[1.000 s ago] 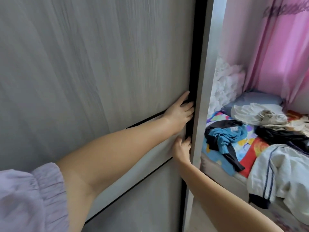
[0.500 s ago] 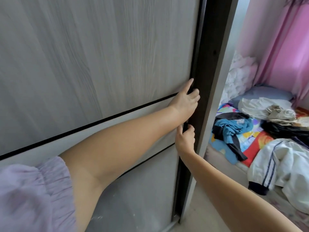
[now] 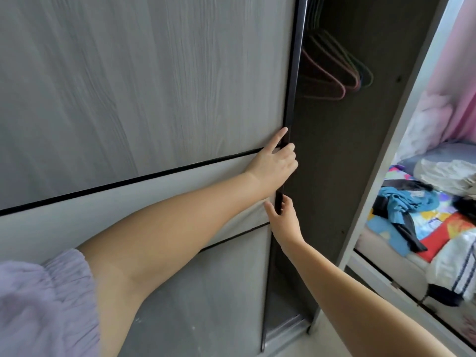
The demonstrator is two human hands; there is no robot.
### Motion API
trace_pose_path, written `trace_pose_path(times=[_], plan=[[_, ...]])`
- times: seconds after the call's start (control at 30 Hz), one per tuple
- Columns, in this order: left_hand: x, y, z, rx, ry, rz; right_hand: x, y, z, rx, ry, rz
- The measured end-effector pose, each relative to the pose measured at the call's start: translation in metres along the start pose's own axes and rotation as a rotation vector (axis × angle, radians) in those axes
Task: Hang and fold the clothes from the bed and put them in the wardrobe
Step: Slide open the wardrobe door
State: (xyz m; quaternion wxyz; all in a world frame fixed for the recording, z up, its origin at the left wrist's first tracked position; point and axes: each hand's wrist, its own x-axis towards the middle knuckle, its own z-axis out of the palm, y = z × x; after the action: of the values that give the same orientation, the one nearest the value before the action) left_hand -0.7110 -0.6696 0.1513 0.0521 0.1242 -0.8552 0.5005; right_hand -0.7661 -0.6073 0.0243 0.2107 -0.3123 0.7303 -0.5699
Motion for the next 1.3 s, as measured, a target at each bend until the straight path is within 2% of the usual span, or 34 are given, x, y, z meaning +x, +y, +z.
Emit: trace_pose_path(times=[0.2,0.43,0.67,0.8,1.03,1.2,1.3], plan=[[-0.080,-0.020,0.011,0.079,-0.043,-0.004,-0.033,-0.011,0.045,-0.047,-0.194,-0.049],[-0.154,-0.046,0.009,0.147,-0.115,0.051,-0.059,-0.029,0.092,-0.359,-0.420,-0.266],[-0.208,-0.053,0.009,0.157,-0.448,0.066,-0.094,-0.046,0.137,-0.520,-0.590,-0.415],[-0.237,-0.054,0.006,0.132,-0.541,0.040,-0.109,-0.062,0.159,-0.547,-0.680,-0.452],[-0.287,-0.063,0.011,0.098,-0.582,-0.033,-0.137,-0.078,0.201,-0.649,-0.778,-0.522],[-0.320,-0.069,0.014,0.112,-0.537,-0.055,-0.159,-0.087,0.225,-0.730,-0.818,-0.649],[-0.338,-0.074,0.010,0.159,-0.524,-0.059,-0.170,-0.092,0.236,-0.711,-0.826,-0.639]])
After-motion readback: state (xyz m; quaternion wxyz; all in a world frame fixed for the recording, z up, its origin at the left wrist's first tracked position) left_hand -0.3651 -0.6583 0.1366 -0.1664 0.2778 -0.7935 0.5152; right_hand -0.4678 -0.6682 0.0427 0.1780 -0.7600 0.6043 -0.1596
